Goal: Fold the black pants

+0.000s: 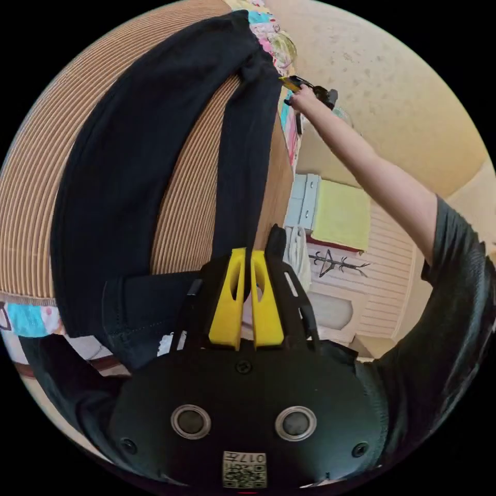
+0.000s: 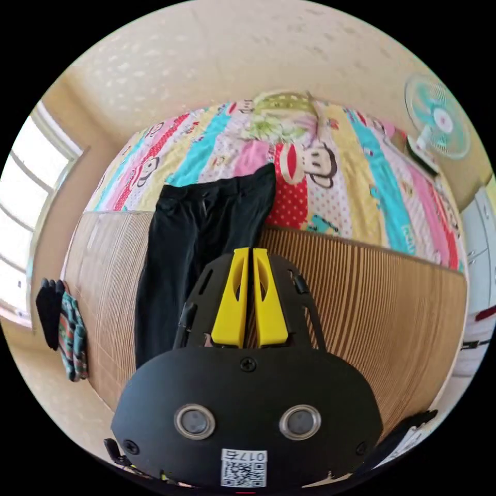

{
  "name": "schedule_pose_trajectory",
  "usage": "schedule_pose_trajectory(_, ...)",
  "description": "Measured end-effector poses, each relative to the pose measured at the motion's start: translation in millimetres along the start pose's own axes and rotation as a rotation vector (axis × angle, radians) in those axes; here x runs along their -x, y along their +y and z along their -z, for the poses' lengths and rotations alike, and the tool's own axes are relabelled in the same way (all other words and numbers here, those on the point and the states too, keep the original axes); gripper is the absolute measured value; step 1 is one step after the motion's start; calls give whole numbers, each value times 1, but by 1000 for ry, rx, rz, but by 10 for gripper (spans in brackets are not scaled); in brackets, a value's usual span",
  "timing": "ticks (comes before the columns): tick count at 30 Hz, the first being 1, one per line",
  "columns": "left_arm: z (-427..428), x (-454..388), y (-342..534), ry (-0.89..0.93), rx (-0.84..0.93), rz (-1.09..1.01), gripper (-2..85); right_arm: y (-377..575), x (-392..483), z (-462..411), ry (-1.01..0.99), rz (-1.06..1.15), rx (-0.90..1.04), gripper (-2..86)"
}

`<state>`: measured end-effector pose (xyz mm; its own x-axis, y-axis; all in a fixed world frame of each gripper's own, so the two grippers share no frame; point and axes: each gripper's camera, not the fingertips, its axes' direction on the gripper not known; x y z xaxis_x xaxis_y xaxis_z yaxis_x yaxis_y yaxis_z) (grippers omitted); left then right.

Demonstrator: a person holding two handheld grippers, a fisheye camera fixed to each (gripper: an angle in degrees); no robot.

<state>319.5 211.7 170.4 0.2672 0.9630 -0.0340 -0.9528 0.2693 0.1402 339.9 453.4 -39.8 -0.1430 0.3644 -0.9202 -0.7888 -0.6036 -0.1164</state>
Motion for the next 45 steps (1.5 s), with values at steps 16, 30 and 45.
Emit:
schedule_pose_trajectory(16,64,43,42,-255,-228,249,-7,64,118,-100,-568,195,202,41)
schedule_pose_trajectory(30,52,77,84,-214,-42,268,11,418,51,-63,-855,-97,673,91)
schedule_pose_trajectory(45,77,1,32,-428,105,-118,100,313,-51,-86,-923,-242,377,123)
